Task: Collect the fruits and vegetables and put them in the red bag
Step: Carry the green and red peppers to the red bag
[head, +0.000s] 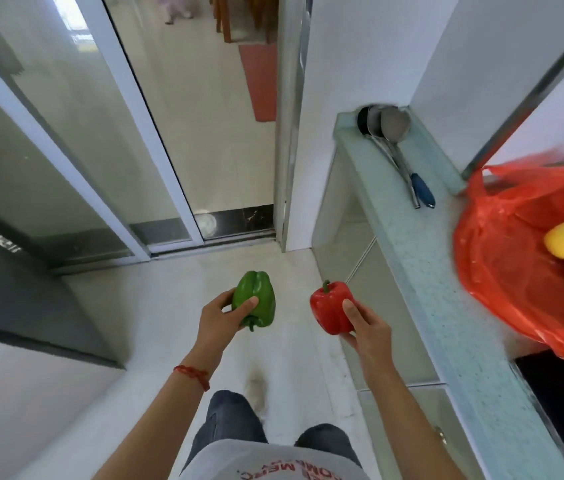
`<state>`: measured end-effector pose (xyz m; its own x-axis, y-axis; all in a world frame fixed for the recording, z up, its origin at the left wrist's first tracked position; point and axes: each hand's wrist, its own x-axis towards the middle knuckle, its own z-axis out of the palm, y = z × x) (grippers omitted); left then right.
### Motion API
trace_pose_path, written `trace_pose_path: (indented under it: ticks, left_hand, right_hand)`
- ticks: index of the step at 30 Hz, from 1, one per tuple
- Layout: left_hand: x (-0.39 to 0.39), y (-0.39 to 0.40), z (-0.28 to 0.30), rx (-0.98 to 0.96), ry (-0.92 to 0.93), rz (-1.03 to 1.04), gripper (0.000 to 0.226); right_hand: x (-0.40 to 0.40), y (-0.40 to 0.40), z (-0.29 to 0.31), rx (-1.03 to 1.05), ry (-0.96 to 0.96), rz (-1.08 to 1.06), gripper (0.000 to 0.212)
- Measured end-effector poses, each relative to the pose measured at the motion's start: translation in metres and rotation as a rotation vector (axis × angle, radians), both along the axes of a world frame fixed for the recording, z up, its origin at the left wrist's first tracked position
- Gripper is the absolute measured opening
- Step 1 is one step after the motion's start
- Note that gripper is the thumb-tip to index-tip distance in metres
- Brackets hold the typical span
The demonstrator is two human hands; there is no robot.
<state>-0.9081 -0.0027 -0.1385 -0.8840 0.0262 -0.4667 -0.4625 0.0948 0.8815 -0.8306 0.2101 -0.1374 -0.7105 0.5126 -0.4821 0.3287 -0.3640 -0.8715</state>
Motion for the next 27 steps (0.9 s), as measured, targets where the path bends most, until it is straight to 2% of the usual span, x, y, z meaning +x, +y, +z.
trace_pose_path:
  ticks: [6,13,21,27]
  left_hand:
    - [-0.065,0.027,0.0,-0.007,-0.023,-0.134,0.05]
    - [-0.099,0.096,0.0,0.009,-0.026,-0.323,0.041]
    - [-0.109,0.209,0.008,0.049,-0.002,-0.583,0.032]
    - [-0.092,0.287,0.011,0.016,0.01,-0.784,0.037]
  right_hand:
    - [-0.036,0.012,0.004,0.005,0.005,-0.137,0.037]
    - [-0.047,0.056,0.011,-0.034,0.011,-0.349,0.027]
    - [-0.016,0.125,0.019,0.004,0.024,-0.559,0.042]
    - [0.024,0.159,0.024,0.005,0.041,-0.772,0.03]
